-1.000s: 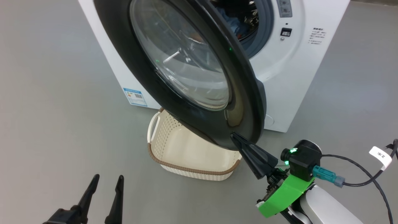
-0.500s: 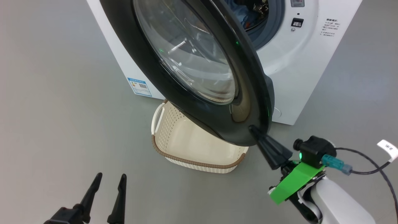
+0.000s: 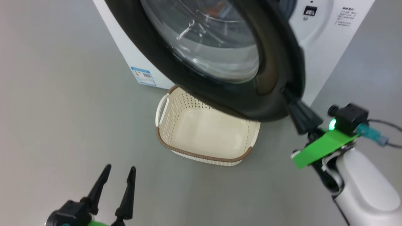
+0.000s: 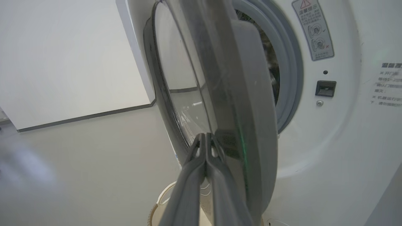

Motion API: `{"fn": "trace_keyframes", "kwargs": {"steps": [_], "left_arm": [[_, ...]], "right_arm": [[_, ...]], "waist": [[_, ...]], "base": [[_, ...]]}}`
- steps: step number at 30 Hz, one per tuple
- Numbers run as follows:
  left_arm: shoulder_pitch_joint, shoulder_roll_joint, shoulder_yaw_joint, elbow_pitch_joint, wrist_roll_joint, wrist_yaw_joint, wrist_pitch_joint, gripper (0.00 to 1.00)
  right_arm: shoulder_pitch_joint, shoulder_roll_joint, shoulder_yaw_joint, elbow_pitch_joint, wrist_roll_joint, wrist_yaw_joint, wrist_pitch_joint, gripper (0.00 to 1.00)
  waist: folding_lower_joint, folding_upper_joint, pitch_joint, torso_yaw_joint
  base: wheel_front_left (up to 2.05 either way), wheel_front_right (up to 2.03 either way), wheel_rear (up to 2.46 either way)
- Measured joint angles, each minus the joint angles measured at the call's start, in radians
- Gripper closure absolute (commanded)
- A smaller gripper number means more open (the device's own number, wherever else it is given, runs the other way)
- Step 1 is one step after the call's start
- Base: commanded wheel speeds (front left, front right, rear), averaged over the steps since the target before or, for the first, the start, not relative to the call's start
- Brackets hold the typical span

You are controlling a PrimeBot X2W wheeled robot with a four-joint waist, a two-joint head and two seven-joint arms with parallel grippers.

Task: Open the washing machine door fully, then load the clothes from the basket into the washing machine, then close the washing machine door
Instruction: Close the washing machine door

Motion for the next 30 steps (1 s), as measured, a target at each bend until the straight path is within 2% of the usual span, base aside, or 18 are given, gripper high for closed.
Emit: {"fn": "trace_keyframes", "kwargs": {"steps": [12, 22, 30], "left_arm": [[-0.083, -0.003, -0.083, -0.030, -0.027, 0.040, 0.000, 0.00], [-0.135, -0.004, -0.141, -0.055, -0.045, 0.053, 0.000, 0.00], [-0.139, -0.004, -0.153, -0.065, -0.045, 0.062, 0.000, 0.00]], "right_arm": [[-0.194, -0.038, -0.125, 0.099, 0.005, 0.000, 0.000, 1.00], [-0.354, -0.081, -0.220, 0.167, 0.004, 0.000, 0.000, 1.00], [-0.399, -0.068, -0.278, 0.176, -0.038, 0.001, 0.000, 1.00]], "waist": [[0.0001, 0.0000, 0.086, 0.033], [0.0001, 0.0000, 0.150, 0.082], [0.0000, 0.0000, 0.180, 0.108]], "base": [[0.00, 0.00, 0.00], [0.00, 0.00, 0.00], [0.00, 0.00, 0.00]]}}
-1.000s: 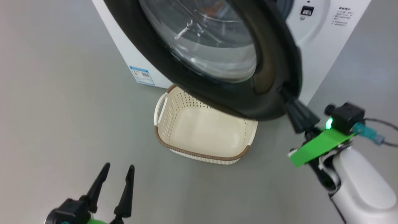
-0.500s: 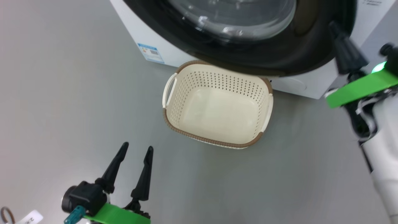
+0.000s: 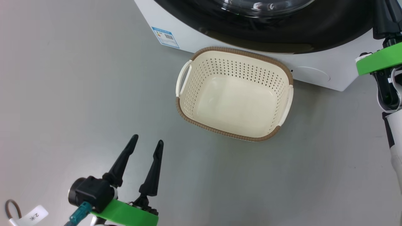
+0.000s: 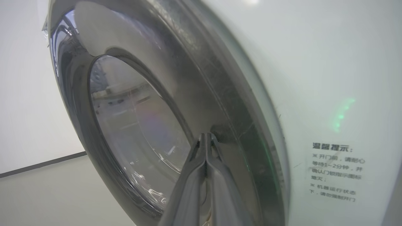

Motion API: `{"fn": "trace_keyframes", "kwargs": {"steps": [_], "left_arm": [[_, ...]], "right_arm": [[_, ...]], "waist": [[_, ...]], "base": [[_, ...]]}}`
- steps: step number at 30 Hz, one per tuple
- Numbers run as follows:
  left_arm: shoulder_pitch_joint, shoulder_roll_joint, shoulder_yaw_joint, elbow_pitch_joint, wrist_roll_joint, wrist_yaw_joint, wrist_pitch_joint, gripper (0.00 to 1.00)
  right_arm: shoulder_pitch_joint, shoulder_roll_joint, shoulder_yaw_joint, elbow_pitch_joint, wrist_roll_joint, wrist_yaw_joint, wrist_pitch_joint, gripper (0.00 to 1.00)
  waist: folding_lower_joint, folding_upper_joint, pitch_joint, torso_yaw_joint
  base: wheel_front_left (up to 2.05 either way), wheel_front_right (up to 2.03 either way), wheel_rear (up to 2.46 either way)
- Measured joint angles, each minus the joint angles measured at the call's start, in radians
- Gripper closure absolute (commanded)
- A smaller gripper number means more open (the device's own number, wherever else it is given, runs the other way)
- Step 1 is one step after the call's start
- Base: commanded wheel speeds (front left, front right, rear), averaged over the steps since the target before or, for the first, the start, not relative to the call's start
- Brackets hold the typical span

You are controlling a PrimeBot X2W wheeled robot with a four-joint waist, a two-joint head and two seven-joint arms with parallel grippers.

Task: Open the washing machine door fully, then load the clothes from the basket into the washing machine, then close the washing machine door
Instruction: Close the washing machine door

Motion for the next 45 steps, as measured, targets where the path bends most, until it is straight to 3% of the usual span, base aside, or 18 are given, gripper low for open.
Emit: {"fn": "trace_keyframes", "kwargs": {"steps": [5, 11, 12, 13, 14, 15, 16, 17, 45], "left_arm": [[-0.009, 0.000, -0.006, 0.000, 0.000, 0.007, 0.000, 0.00], [-0.020, -0.001, -0.001, 0.010, 0.002, 0.007, 0.000, 0.00], [-0.020, -0.001, 0.001, 0.014, 0.004, 0.007, 0.000, 0.00], [-0.020, -0.001, 0.004, 0.018, 0.006, 0.007, 0.000, 0.00], [-0.021, -0.001, 0.007, 0.022, 0.010, 0.006, 0.000, 0.00], [-0.021, -0.001, 0.012, 0.026, 0.013, 0.005, 0.000, 0.00], [-0.021, -0.001, 0.016, 0.032, 0.013, -0.001, 0.000, 0.00], [-0.022, -0.001, 0.020, 0.039, 0.016, -0.003, 0.000, 0.00], [-0.033, -0.002, 0.222, 0.182, 0.082, -0.089, 0.000, 0.00]], "right_arm": [[-0.005, 0.012, -0.010, -0.002, -0.012, 0.007, 0.000, 1.00], [0.009, 0.004, 0.053, -0.019, -0.008, 0.006, 0.000, 1.00], [0.019, 0.003, 0.063, -0.020, -0.007, 0.006, 0.000, 0.86], [0.033, 0.002, 0.075, -0.023, -0.006, 0.006, 0.000, 0.65], [0.051, 0.002, 0.083, -0.026, -0.002, 0.006, 0.000, 0.65], [0.070, 0.002, 0.091, -0.027, -0.001, 0.006, 0.000, 0.53], [0.088, 0.002, 0.101, -0.029, -0.001, 0.006, 0.000, 0.22], [0.106, 0.003, 0.111, -0.029, -0.001, 0.006, 0.000, 0.00], [0.524, 0.061, 0.048, -0.115, 0.016, 0.006, 0.000, 0.00]], "waist": [[0.0000, 0.0000, 0.008, 0.000], [0.0000, 0.0000, -0.008, -0.017], [0.0000, 0.0000, -0.012, -0.020], [0.0000, 0.0000, -0.016, -0.024], [-0.0001, 0.0000, -0.020, -0.029], [-0.0001, 0.0000, -0.024, -0.034], [0.0000, 0.0000, -0.028, -0.039], [-0.0001, 0.0000, -0.032, -0.045], [-0.0001, 0.0000, -0.161, -0.305]], "base": [[0.00, 0.00, 0.00], [0.00, 0.00, 0.00], [0.00, 0.00, 0.00], [0.00, 0.00, 0.00], [0.00, 0.00, 0.00], [0.00, 0.00, 0.00], [0.00, 0.00, 0.00], [0.00, 0.00, 0.00], [0.00, 0.00, 0.00]]}}
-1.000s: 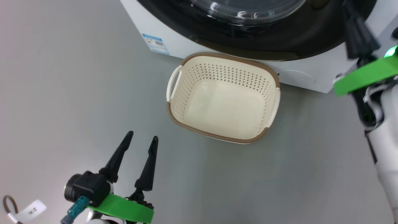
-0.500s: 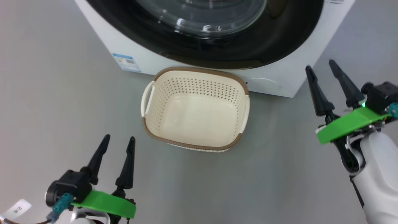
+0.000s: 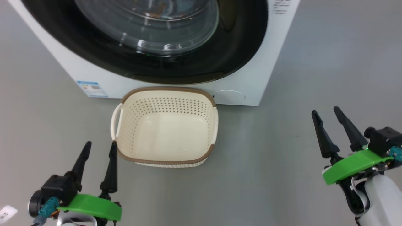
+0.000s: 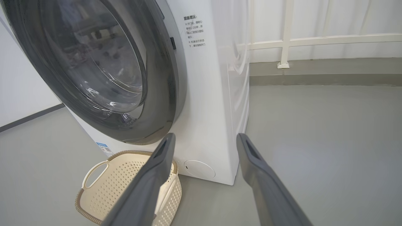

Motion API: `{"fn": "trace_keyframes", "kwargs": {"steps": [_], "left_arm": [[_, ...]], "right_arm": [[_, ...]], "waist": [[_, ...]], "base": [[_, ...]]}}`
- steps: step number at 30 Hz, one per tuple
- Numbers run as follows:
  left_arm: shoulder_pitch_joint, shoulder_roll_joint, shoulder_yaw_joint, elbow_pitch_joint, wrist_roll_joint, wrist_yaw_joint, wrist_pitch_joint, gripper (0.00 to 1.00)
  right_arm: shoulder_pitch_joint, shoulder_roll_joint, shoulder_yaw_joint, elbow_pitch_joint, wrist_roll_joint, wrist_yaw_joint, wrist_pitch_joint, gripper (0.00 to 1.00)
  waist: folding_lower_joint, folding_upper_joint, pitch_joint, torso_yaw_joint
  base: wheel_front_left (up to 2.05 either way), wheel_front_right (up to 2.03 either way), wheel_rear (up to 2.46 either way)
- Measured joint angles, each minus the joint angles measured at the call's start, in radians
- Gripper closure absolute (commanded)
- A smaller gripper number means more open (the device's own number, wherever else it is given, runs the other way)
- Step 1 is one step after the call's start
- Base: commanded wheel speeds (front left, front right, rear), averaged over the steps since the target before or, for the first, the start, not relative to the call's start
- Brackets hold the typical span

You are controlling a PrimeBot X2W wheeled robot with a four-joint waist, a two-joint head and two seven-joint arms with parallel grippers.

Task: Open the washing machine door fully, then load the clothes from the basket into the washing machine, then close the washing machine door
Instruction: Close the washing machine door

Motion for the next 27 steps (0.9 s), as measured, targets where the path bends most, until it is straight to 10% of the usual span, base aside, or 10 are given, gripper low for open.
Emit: {"fn": "trace_keyframes", "kwargs": {"steps": [27], "left_arm": [[0.089, 0.000, 0.096, 0.029, 0.044, -0.011, 0.000, 0.00]], "right_arm": [[0.201, 0.036, -0.047, -0.036, -0.007, 0.000, 0.000, 0.00]], "waist": [[0.0000, 0.0000, -0.111, -0.166]], "base": [[0.00, 0.00, 0.00]]}}
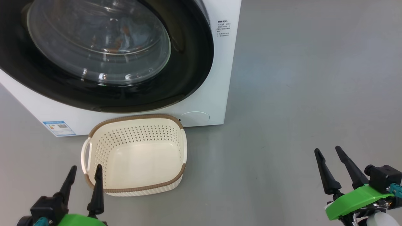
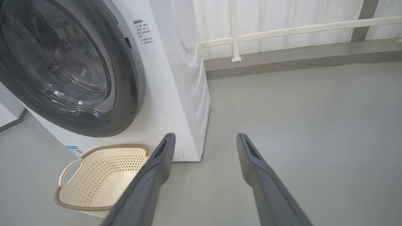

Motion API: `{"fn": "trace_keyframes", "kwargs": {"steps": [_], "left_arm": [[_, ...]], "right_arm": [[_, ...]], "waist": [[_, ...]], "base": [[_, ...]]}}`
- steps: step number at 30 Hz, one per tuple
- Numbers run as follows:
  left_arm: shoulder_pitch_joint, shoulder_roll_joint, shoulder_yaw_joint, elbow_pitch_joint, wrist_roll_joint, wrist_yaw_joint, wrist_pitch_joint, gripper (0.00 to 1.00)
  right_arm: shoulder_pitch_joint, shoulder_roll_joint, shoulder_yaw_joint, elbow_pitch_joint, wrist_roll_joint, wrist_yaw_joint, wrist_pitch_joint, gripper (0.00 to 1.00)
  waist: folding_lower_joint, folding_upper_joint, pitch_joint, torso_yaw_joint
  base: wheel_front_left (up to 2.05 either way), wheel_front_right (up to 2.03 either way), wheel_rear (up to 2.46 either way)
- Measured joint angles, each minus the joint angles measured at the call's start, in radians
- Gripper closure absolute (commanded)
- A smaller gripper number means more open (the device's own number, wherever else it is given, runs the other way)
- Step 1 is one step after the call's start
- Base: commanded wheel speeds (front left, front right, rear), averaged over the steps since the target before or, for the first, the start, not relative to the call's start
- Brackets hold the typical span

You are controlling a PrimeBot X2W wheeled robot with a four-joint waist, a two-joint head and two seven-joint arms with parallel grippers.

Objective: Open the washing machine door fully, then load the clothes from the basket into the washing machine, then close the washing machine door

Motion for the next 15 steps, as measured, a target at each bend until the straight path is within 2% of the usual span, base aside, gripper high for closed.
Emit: {"fn": "trace_keyframes", "kwargs": {"steps": [15], "left_arm": [[0.018, 0.000, 0.001, 0.005, 0.001, 0.000, 0.000, 0.00]], "right_arm": [[0.001, 0.006, -0.016, -0.009, -0.002, 0.000, 0.000, 0.00]], "waist": [[0.0000, 0.0000, -0.003, 0.002]], "base": [[0.00, 0.00, 0.00]]}}
